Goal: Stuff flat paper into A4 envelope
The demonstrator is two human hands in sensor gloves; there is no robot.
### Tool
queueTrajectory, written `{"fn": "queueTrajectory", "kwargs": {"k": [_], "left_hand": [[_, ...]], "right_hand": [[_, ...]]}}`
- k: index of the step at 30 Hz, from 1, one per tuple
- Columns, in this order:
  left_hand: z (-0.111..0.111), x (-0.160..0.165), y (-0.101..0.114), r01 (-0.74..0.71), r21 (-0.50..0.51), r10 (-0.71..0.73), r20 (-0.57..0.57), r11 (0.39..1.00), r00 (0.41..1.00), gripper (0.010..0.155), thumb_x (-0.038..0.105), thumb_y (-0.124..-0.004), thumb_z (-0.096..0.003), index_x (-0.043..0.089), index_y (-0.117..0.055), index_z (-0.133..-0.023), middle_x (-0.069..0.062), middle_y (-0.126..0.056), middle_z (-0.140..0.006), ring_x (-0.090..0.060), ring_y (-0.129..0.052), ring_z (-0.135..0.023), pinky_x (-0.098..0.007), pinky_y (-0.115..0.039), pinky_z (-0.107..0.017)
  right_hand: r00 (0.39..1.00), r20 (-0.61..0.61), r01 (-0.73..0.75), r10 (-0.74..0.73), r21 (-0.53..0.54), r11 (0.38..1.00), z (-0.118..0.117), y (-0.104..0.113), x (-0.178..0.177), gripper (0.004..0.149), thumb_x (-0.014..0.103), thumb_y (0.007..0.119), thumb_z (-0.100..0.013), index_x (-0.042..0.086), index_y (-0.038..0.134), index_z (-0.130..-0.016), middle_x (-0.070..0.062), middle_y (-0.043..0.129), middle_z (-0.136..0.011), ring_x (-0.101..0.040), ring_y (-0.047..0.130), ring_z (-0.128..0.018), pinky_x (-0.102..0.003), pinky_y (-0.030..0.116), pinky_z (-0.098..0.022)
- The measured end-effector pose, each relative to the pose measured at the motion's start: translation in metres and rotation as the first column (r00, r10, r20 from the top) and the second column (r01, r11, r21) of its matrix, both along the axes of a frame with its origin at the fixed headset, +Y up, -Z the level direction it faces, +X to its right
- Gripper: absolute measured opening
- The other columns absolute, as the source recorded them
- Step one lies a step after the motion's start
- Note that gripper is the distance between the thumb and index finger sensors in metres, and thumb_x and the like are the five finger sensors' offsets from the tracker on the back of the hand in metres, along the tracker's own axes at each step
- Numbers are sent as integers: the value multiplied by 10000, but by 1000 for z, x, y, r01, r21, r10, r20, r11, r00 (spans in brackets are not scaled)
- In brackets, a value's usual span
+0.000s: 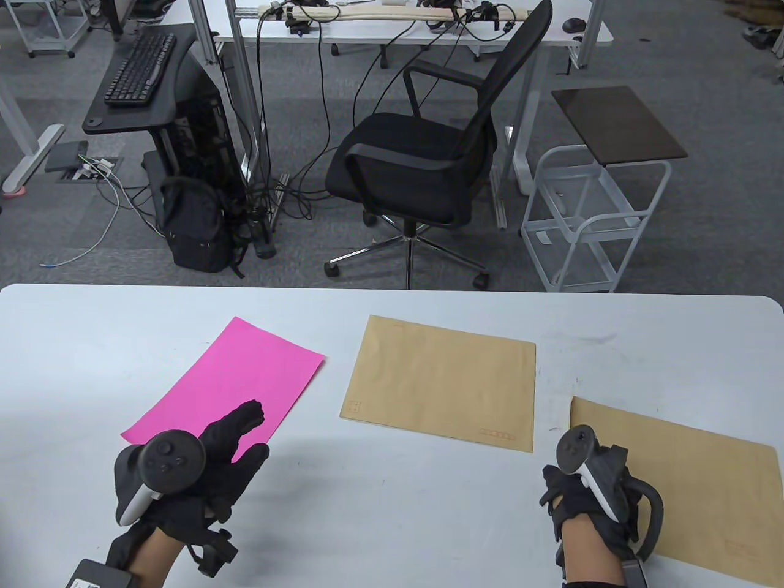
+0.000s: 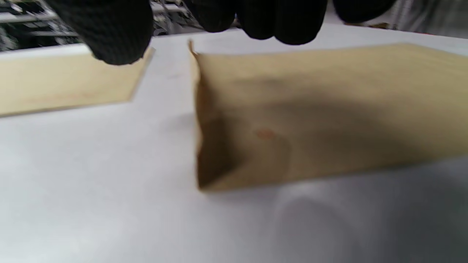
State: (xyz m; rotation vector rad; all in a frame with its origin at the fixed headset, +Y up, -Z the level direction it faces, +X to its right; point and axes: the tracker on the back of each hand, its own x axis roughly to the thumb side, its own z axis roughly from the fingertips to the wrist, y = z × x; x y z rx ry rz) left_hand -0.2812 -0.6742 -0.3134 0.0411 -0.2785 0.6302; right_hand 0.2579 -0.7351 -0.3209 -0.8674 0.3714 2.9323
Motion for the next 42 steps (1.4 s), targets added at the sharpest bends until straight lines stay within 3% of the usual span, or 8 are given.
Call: {"fn": "queueTrajectory", "kwargs": {"k": [3, 7, 8, 17, 23, 27, 33, 42], "left_hand": [[-1, -1, -2, 3, -9, -3, 0, 1000, 1000, 736, 540, -713, -459, 248, -517, -1105, 4, -692, -1116, -304, -800, -1036, -571, -693, -766], [-2, -3, -3, 4, -13, -4, -3, 1000, 1000, 735, 540, -713, -458, 247, -520, -1104, 5, -694, -1115, -306, -799, -1036, -572, -692, -765], [-3, -4, -4, 2, -15, -2, -4, 1000, 1000, 734, 539, -713, -459, 246, -521, -1104, 3, -693, -1115, -306, -799, -1036, -573, -692, -765], [-4, -6, -4, -6, -23, 6, -10, 1000, 1000, 733, 538, -713, -459, 244, -525, -1103, 4, -701, -1109, -305, -808, -1027, -576, -691, -763], [-4, -5, -5, 15, -22, -15, -1, 1000, 1000, 729, 539, -712, -459, 246, -528, -1101, 7, -708, -1105, -301, -812, -1024, -575, -689, -766], [-4, -6, -4, 16, -19, -17, -5, 1000, 1000, 729, 539, -713, -458, 246, -532, -1100, 8, -712, -1102, -300, -817, -1021, -576, -691, -764], [-5, -11, -2, 11, -16, -11, -12, 1000, 1000, 730, 539, -713, -458, 243, -533, -1100, 6, -714, -1101, -302, -819, -1018, -578, -690, -763], [-10, -21, -4, -2, -38, 1, -30, 999, 1000, 729, 540, -714, -458, 239, -540, -1098, 10, -733, -1086, -297, -831, -1005, -578, -691, -761]], "right_hand": [[998, 46, 52, -49, -78, 996, 2, -18, 7, 669, 616, 798, -465, 262, 642, -1011, -51, 652, -977, -333, 812, -790, -554, 684, -599], [991, 51, 125, -122, -64, 990, 1, -26, 12, 399, 483, 808, -490, 282, 833, -834, -7, 812, -830, -277, 926, -610, -542, 743, -553], [989, 49, 141, -138, -51, 989, 1, -26, 12, 387, 474, 818, -483, 276, 849, -815, -6, 831, -807, -271, 939, -583, -541, 754, -542], [947, -72, 320, -313, 121, 940, 13, 18, -8, 379, 464, 826, -484, 252, 870, -794, -23, 859, -780, -279, 971, -554, -543, 781, -516], [913, -214, 374, -346, 106, 921, 22, 49, -70, 378, 473, 826, -486, 244, 882, -781, -26, 881, -756, -265, 1001, -515, -533, 817, -486], [872, -293, 427, -393, 59, 902, 19, 52, -117, 380, 476, 822, -489, 243, 879, -783, -24, 880, -756, -259, 1002, -515, -531, 818, -487], [817, -360, 468, -450, -40, 883, 10, 35, -199, 379, 479, 818, -491, 250, 872, -788, -22, 874, -762, -258, 1000, -522, -530, 818, -490], [819, -368, 408, -439, -163, 898, 0, -7, -287, 381, 481, 813, -492, 249, 868, -790, -20, 872, -764, -253, 1002, -525, -532, 826, -488]]}}
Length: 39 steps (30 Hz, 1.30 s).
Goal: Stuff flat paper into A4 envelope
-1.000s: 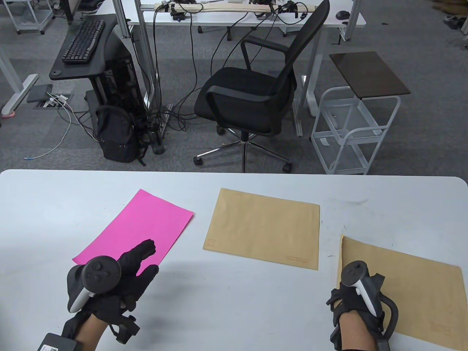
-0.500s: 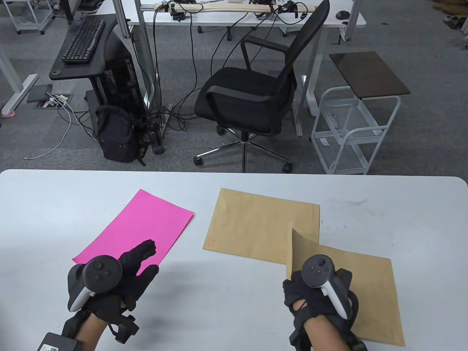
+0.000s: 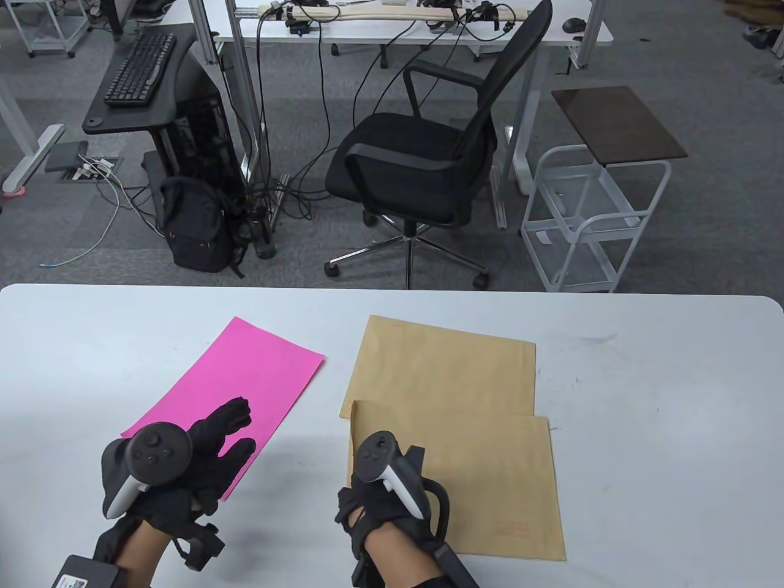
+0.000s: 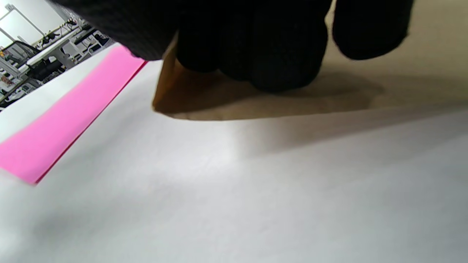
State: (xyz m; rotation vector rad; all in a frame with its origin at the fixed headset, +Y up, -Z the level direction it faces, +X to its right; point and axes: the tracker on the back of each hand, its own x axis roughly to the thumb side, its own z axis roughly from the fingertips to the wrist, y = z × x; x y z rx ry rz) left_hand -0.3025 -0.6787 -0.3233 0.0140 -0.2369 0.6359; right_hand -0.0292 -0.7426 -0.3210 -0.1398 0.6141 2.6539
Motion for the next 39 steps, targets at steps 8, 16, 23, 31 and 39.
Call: {"fn": "queueTrajectory", "kwargs": {"k": [8, 16, 23, 31, 39], "left_hand": [[-2, -3, -2, 12, -13, -12, -9, 1000, 1000, 731, 540, -715, -458, 237, -539, -1099, 8, -732, -1086, -301, -830, -1005, -579, -691, -760], [-2, -22, 0, 121, -46, -129, -309, 992, 942, 688, 546, -733, -454, 209, -656, -1049, 7, -858, -983, -300, -958, -860, -539, -780, -677], [-6, -51, -6, 63, -118, -112, -471, 991, 875, 737, 608, -784, -414, 214, -701, -1031, -9, -886, -956, -307, -976, -826, -538, -798, -647], [-29, -60, -33, 208, -457, -443, -499, 865, 744, 792, 624, -765, -426, 183, -650, -1074, -115, -839, -1012, -377, -964, -846, -554, -821, -612], [-48, -59, -73, 303, -687, -663, -344, 661, 665, 876, 642, -743, -431, 148, -523, -1120, -136, -786, -1041, -361, -934, -873, -537, -820, -631]], "right_hand": [[998, -11, -68, 67, -15, 998, -3, -15, -41, 398, 489, 800, -496, 252, 857, -811, -22, 861, -783, -259, 995, -548, -532, 819, -499], [997, -75, 16, -14, 32, 999, -2, 14, -9, 501, 557, 767, -493, 261, 809, -894, -36, 815, -861, -297, 960, -649, -548, 763, -550], [993, -2, 121, -122, 160, 980, 2, 53, 89, 564, 561, 755, -495, 254, 736, -968, -61, 747, -934, -317, 920, -712, -565, 733, -570], [956, 124, 228, -265, 253, 940, 17, 62, 193, 570, 559, 750, -502, 249, 724, -979, -72, 722, -953, -327, 903, -735, -574, 720, -577], [922, 181, 285, -342, 281, 916, 25, 43, 235, 568, 559, 747, -504, 245, 729, -976, -72, 724, -951, -329, 903, -733, -574, 720, -577]]}}
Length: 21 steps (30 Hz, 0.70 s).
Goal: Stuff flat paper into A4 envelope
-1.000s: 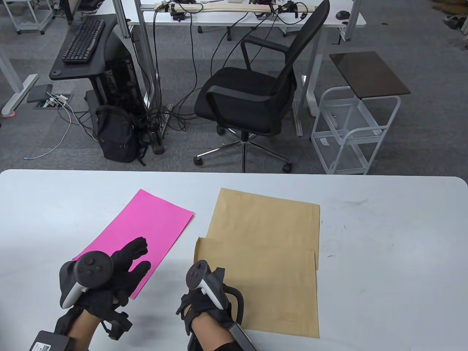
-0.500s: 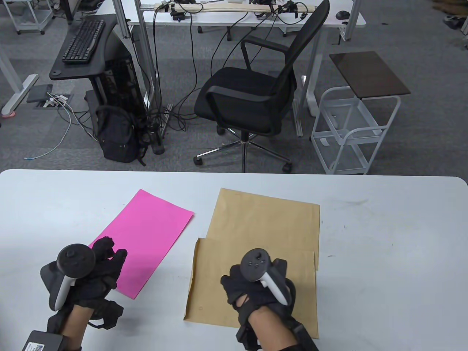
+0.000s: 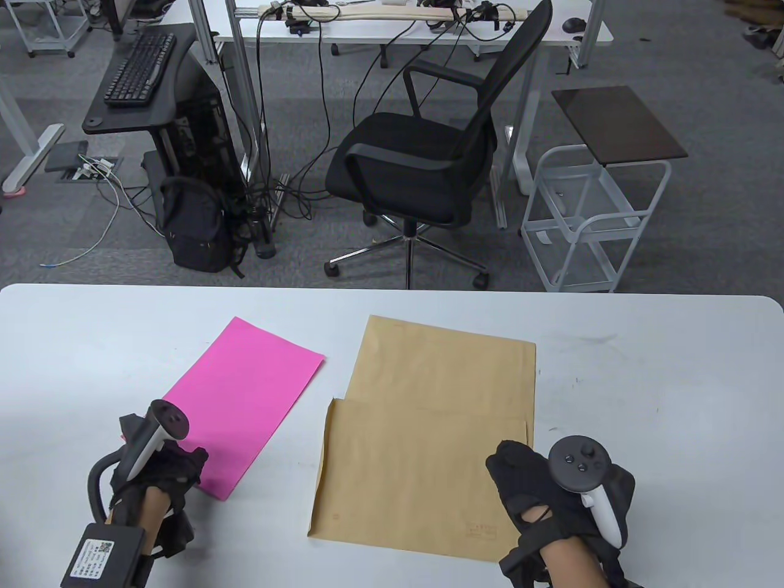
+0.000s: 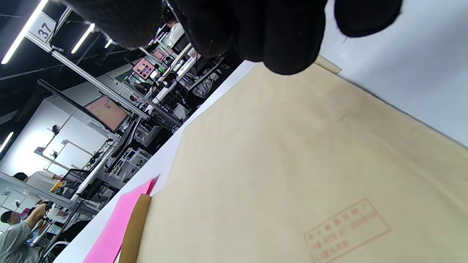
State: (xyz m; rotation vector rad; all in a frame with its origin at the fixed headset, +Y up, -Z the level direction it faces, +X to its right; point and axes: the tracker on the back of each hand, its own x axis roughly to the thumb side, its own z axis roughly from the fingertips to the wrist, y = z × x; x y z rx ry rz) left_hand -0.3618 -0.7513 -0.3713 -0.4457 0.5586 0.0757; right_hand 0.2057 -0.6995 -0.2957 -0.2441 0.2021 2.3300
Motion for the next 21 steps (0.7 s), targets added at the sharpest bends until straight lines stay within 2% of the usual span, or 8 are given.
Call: {"fn": "queueTrajectory", "kwargs": {"k": [1, 7, 14, 17, 21], "left_hand": [[-2, 0, 0, 12, 16, -12, -8, 1000, 1000, 878, 640, -748, -428, 142, -529, -1117, -131, -807, -1026, -354, -952, -854, -537, -829, -621], [-15, 13, -1, 57, -58, -60, -44, 997, 997, 892, 651, -739, -433, 123, -515, -1116, -119, -835, -998, -329, -974, -815, -534, -844, -607], [-31, 28, -12, 232, -126, -249, -140, 964, 958, 1021, 755, -683, -369, 97, -470, -1121, -105, -844, -975, -319, -992, -776, -540, -895, -560], [-35, 33, -16, 285, -161, -308, -138, 945, 941, 1066, 758, -741, -330, 96, -467, -1120, -99, -838, -978, -312, -991, -778, -540, -892, -575], [-36, 24, -11, 187, -144, -214, -198, 972, 957, 1057, 685, -850, -346, 87, -454, -1121, -104, -824, -988, -310, -986, -788, -551, -881, -587]], "right_hand": [[1000, 1, 6, -6, -3, 1000, 0, -2, 1, 567, 560, 746, -504, 244, 730, -975, -72, 725, -950, -327, 905, -732, -573, 720, -577], [1000, 10, -8, 8, -1, 1000, 0, -8, 3, 565, 559, 746, -504, 243, 735, -972, -73, 726, -951, -329, 902, -735, -578, 717, -579], [998, 50, -33, 33, -10, 999, 3, -12, 11, 563, 559, 746, -503, 243, 738, -970, -72, 729, -949, -331, 901, -736, -581, 713, -581], [997, 64, -33, 34, -17, 999, 4, -14, 16, 565, 559, 745, -504, 241, 738, -971, -72, 730, -948, -332, 901, -736, -583, 711, -582], [997, 81, -10, 11, -18, 1000, 5, -16, 22, 566, 559, 745, -503, 240, 738, -971, -74, 729, -948, -331, 901, -738, -584, 708, -584]]}}
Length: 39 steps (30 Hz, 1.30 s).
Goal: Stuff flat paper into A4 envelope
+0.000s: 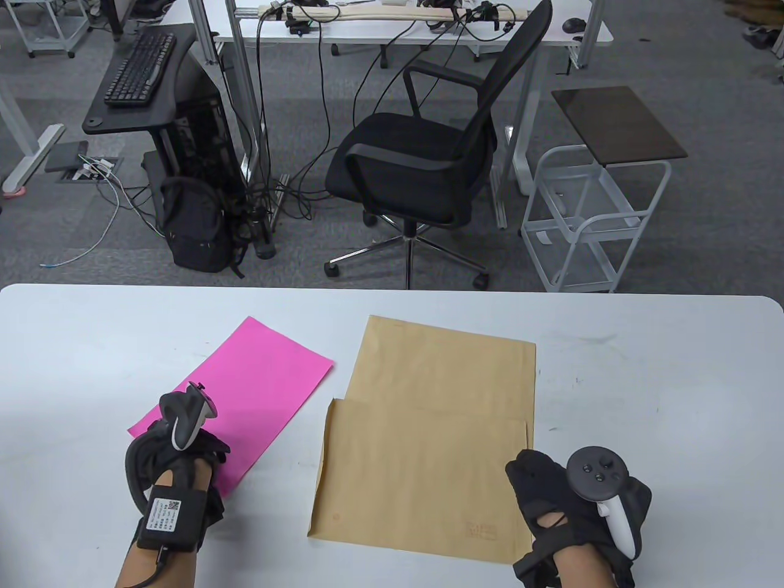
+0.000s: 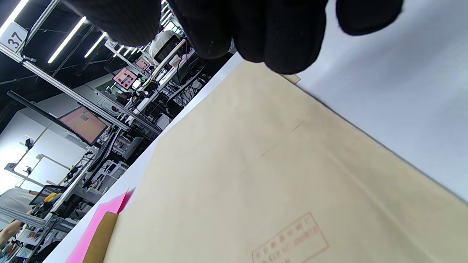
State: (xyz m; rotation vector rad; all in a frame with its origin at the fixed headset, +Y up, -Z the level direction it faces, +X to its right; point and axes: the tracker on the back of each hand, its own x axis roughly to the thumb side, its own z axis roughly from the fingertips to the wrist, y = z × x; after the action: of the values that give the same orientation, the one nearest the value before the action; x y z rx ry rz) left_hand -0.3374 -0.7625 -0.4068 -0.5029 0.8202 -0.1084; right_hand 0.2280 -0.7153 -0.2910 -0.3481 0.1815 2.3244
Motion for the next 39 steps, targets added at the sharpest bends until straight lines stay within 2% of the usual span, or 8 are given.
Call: {"fn": "queueTrajectory", "kwargs": {"k": [7, 11, 16, 20, 23, 28, 33, 39], "left_hand": [[-1, -17, -5, -21, 82, 25, -45, 996, 999, 1063, 620, -923, -321, 77, -462, -1110, -46, -862, -926, -243, -1020, -710, -534, -887, -586], [3, -30, -7, -14, 203, 32, -84, 979, 996, 1044, 566, -974, -290, 69, -517, -1087, 81, -936, -753, -159, -1077, -591, -656, -761, -685], [11, -55, -7, -111, 340, 163, -127, 934, 979, 913, 461, -1006, -309, 76, -619, -1042, 151, -979, -612, -108, -1114, -475, -569, -777, -700], [21, -78, -2, -305, 475, 397, -104, 825, 912, 615, 456, -930, -384, 136, -816, -897, 145, -1018, -530, -140, -1117, -396, -503, -838, -632], [26, -89, 13, -381, 520, 420, 46, 765, 906, 480, 454, -859, -415, 175, -889, -805, 155, -1044, -444, -134, -1126, -304, -465, -892, -545], [40, -98, 49, -514, 647, 476, 254, 564, 842, 448, 431, -835, -432, 206, -884, -816, 143, -1051, -414, -140, -1117, -258, -461, -904, -506], [59, -97, 75, -562, 713, 450, 374, 419, 811, 428, 421, -832, -436, 238, -887, -819, 135, -1054, -412, -139, -1114, -249, -463, -906, -498], [74, -100, 93, -598, 731, 422, 453, 328, 785, 425, 419, -829, -440, 240, -885, -821, 131, -1053, -413, -139, -1112, -249, -466, -907, -498]], "right_hand": [[1000, 4, -1, 1, -5, 1000, 0, -3, 4, 566, 557, 749, -503, 240, 738, -971, -75, 727, -950, -336, 897, -741, -589, 704, -587], [1000, 3, -3, 3, -10, 1000, 0, -4, 5, 567, 557, 752, -501, 240, 738, -971, -74, 727, -951, -335, 896, -743, -591, 702, -587], [999, 43, 10, -8, -35, 999, 1, -6, 8, 568, 558, 749, -503, 234, 741, -970, -76, 733, -944, -335, 902, -733, -586, 707, -583], [999, 41, -35, 37, -37, 999, 0, -7, 9, 571, 557, 750, -504, 237, 732, -976, -78, 723, -951, -340, 891, -745, -588, 701, -587], [996, 21, -89, 89, -39, 995, -1, -8, 7, 575, 557, 751, -504, 236, 728, -980, -79, 717, -957, -345, 883, -756, -592, 695, -591], [982, 0, -190, 191, -67, 979, -2, -12, 1, 575, 553, 756, -503, 242, 723, -986, -80, 704, -968, -358, 863, -779, -602, 683, -595], [954, -74, -297, 291, -81, 952, -3, -18, -9, 592, 544, 787, -496, 275, 691, -1014, -69, 638, -1019, -383, 779, -865, -625, 638, -620], [858, -202, -501, 473, -124, 856, -4, -35, -34, 697, 557, 834, -467, 356, 559, -1075, -33, 468, -1103, -404, 602, -989, -651, 557, -660]]}}
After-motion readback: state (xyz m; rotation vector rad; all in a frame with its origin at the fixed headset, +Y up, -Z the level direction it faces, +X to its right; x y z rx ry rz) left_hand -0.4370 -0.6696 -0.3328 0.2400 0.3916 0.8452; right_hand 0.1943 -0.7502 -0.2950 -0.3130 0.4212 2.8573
